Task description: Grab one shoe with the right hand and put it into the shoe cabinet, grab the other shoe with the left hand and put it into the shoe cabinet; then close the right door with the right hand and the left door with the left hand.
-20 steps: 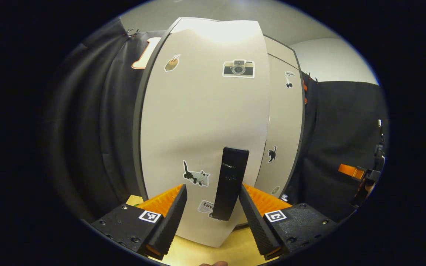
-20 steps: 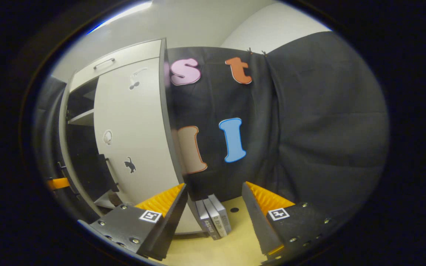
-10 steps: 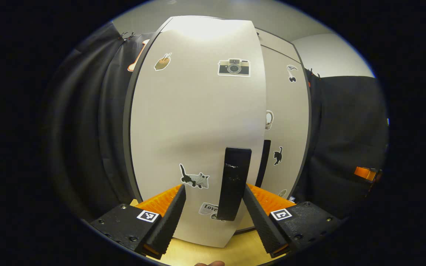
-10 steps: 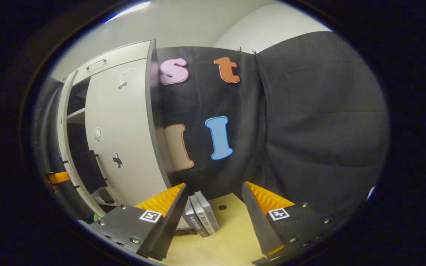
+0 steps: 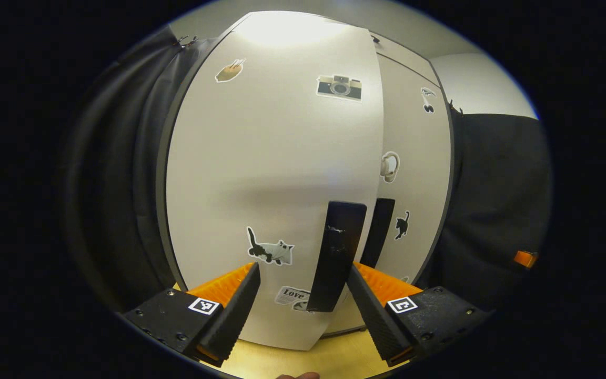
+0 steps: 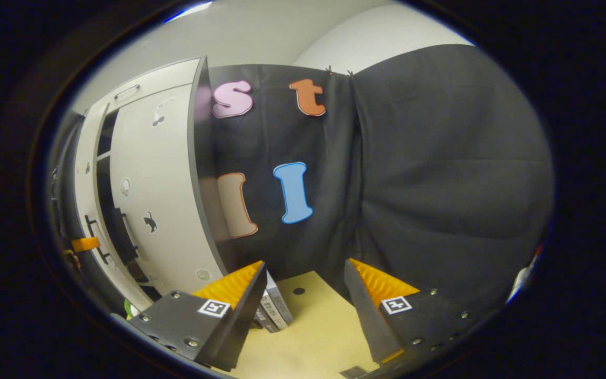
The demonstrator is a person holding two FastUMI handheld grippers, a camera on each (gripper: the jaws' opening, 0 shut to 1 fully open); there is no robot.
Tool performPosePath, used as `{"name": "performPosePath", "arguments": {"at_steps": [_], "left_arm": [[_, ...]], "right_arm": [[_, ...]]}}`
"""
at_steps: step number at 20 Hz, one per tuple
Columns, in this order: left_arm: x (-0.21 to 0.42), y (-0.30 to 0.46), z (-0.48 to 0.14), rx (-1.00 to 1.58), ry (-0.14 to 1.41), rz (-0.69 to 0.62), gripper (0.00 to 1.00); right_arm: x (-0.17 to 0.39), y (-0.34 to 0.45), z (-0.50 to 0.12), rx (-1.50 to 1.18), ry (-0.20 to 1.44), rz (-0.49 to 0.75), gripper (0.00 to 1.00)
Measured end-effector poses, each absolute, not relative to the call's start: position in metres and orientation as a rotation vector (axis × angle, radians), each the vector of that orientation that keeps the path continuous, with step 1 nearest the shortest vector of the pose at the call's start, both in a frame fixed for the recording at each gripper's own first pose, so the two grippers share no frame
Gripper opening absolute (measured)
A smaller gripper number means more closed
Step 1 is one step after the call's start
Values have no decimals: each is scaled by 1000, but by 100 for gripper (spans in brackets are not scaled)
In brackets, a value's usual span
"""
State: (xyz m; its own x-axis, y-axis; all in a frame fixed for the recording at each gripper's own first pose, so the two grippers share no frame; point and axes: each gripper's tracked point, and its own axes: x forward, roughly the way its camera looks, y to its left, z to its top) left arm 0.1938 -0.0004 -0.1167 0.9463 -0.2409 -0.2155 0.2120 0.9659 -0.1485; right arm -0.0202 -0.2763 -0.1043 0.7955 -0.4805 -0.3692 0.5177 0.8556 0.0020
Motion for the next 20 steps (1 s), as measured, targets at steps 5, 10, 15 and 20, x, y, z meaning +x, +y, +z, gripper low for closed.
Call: {"name": "performPosePath", "arguments": {"at_steps": [5,10,15,20], "left_arm": [[200,-5,-126,-145,261,-227,100],[204,-7,-124,-100,251,-218,100],[209,-9,-125,-101,250,-230,100],[210,-9,-126,-105,255,-223,100]], "right_arm": [[-17,-274,-109,47,387,-497,89],[-6,-275,-118,47,404,-470,87],[5,-276,-128,55,414,-465,87],[18,-273,-137,69,424,-456,87]]}}
